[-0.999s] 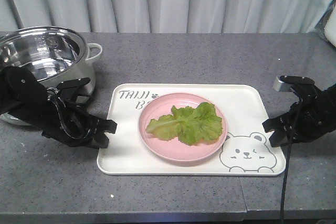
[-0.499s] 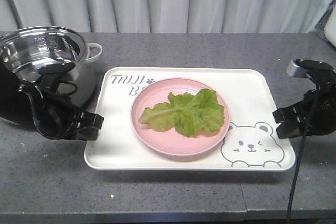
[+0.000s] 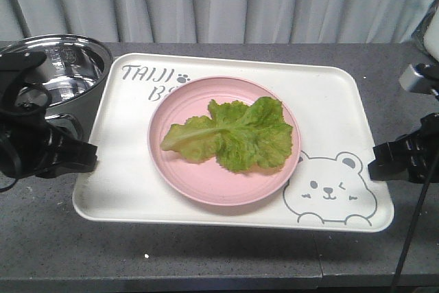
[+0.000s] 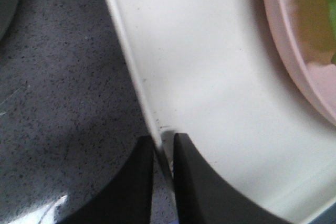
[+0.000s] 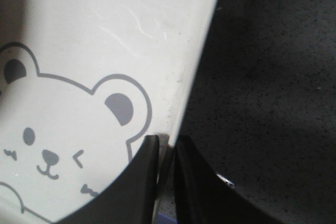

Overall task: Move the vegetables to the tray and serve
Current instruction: 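Hold the tray level with both grippers while the base starts turning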

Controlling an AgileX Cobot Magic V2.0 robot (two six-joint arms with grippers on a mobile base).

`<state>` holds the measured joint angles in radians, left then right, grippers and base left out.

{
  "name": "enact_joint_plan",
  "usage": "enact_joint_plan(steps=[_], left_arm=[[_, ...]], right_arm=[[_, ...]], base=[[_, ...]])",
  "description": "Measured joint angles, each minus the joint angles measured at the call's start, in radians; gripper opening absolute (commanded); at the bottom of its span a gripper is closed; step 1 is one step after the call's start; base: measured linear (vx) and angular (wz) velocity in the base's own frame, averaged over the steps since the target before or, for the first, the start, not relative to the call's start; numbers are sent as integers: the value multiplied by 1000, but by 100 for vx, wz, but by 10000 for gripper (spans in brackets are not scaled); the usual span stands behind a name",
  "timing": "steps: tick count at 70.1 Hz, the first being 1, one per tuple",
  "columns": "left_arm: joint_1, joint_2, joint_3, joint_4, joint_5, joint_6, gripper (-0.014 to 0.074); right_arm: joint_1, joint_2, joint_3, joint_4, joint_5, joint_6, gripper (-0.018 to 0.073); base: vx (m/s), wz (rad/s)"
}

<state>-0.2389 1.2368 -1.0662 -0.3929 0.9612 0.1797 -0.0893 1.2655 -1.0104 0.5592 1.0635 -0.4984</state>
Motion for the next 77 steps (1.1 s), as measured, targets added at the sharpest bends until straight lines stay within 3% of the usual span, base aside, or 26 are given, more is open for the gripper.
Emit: enact_joint_plan(steps=[22,77], left_arm=[[-3,-69,0,91,90,-79,-7],[-3,-70,1,105,100,-96,-7]], right_arm=[[0,-16,0,99,33,-71,-4],[0,-16,0,121,39,-96,-3]], base=[[0,0],[0,0]])
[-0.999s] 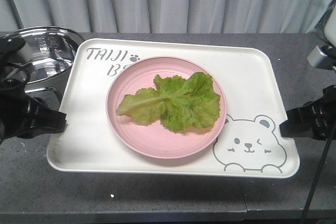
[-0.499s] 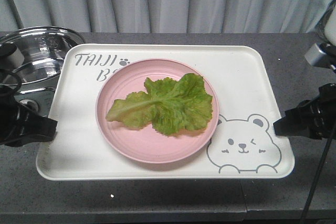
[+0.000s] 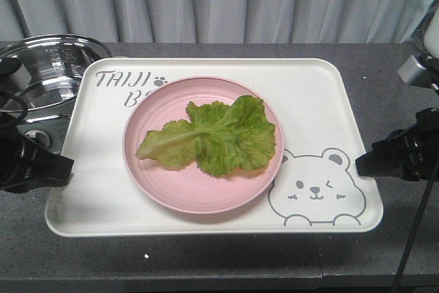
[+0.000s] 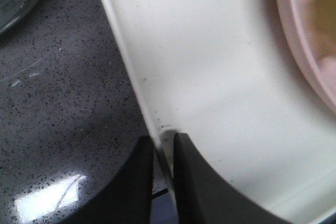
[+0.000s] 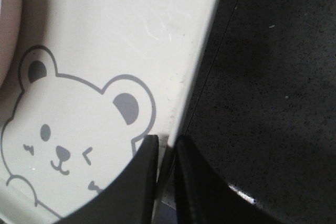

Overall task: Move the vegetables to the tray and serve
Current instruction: 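Hold the tray level with both grippers while the base starts turning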

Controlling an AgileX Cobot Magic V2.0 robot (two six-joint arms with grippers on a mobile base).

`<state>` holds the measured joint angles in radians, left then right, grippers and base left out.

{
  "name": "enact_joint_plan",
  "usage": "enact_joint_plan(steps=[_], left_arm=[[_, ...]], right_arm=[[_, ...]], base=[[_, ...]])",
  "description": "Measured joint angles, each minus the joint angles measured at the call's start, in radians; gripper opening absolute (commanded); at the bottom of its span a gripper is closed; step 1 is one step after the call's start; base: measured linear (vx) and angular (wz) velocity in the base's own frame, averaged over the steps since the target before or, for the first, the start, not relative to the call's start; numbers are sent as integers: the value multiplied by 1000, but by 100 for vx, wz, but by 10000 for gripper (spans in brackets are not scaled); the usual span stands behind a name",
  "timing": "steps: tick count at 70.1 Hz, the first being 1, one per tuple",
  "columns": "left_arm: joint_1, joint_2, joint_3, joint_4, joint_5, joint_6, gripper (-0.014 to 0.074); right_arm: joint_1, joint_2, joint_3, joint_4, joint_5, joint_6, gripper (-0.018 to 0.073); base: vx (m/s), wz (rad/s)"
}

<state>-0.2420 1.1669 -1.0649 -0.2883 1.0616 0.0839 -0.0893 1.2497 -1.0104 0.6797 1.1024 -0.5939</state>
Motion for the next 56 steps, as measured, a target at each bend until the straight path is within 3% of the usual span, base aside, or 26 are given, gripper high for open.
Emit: enact_joint_plan(steps=[56], left_arm=[[0,0,0,1,0,0,-6]], right_arm=[[0,0,0,1,0,-2,-3]], base=[[0,0]])
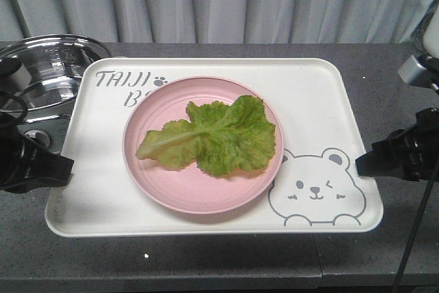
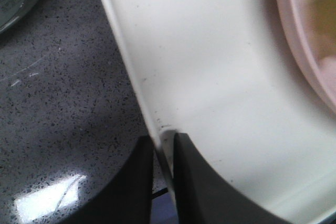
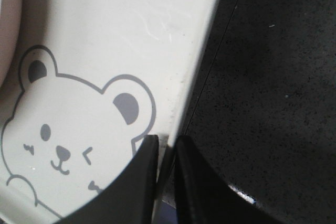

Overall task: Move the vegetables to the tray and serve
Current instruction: 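Hold the tray level with both grippers while the base starts turning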

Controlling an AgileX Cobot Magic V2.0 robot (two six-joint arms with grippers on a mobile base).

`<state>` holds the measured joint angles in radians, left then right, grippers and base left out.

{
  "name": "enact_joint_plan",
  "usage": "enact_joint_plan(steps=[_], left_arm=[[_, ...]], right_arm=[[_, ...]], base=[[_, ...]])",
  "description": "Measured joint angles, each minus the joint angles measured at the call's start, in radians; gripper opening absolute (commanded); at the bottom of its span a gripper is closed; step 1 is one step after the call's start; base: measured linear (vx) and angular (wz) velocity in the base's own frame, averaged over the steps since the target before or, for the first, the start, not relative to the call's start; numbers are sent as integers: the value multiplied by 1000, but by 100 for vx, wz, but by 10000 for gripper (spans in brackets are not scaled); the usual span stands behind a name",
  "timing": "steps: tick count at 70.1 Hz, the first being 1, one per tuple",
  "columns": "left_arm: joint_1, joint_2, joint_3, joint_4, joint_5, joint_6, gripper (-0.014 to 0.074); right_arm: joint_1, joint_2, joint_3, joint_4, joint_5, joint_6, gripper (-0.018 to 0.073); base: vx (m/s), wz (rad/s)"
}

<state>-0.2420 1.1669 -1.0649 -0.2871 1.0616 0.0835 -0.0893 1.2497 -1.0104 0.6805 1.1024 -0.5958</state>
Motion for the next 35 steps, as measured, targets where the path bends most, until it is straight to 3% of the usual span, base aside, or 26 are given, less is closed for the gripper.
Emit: enact_joint_plan(steps=[35], left_arm=[[0,0,0,3,0,0,-6]], right_arm=[[0,0,0,5,0,-2,-3]], base=[[-2,-8]])
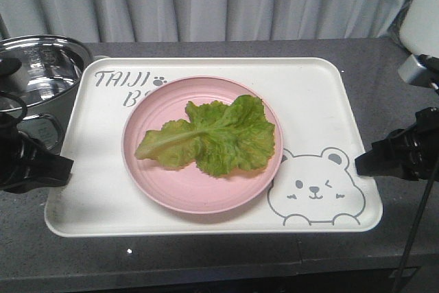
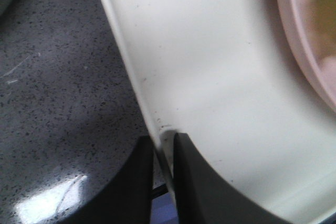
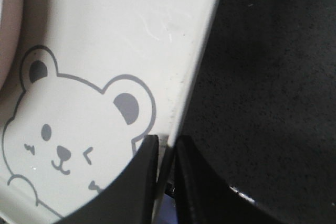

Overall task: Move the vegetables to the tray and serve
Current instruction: 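Hold the tray level with both grippers while the base starts turning, then turn the base away from the counter carrying the tray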

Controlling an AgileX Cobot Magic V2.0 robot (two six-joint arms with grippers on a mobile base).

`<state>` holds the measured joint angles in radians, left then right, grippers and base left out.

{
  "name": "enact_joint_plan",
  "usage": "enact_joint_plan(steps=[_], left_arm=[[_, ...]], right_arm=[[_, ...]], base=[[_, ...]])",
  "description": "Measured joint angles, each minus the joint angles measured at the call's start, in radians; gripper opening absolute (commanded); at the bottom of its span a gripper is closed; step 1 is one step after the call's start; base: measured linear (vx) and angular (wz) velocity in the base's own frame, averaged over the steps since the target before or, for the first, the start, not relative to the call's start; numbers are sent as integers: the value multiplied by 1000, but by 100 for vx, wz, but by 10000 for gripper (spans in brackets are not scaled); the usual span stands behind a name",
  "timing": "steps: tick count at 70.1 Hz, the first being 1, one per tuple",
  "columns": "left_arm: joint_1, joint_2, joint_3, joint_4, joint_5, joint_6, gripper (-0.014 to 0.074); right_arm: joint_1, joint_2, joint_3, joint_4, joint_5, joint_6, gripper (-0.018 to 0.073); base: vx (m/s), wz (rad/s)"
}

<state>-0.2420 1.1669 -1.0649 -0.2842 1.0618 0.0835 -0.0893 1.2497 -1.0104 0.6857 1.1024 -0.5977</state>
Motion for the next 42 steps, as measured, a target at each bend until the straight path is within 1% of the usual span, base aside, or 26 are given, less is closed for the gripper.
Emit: enact_joint_plan(steps=[16,42], left_arm=[[0,0,0,0,1,0,-6],[0,0,0,0,1,0,-6]], right_arm=[[0,0,0,1,0,-2,-3],[0,0,0,1,0,-2,-3]], base=[[-5,-25],[-6,-35]])
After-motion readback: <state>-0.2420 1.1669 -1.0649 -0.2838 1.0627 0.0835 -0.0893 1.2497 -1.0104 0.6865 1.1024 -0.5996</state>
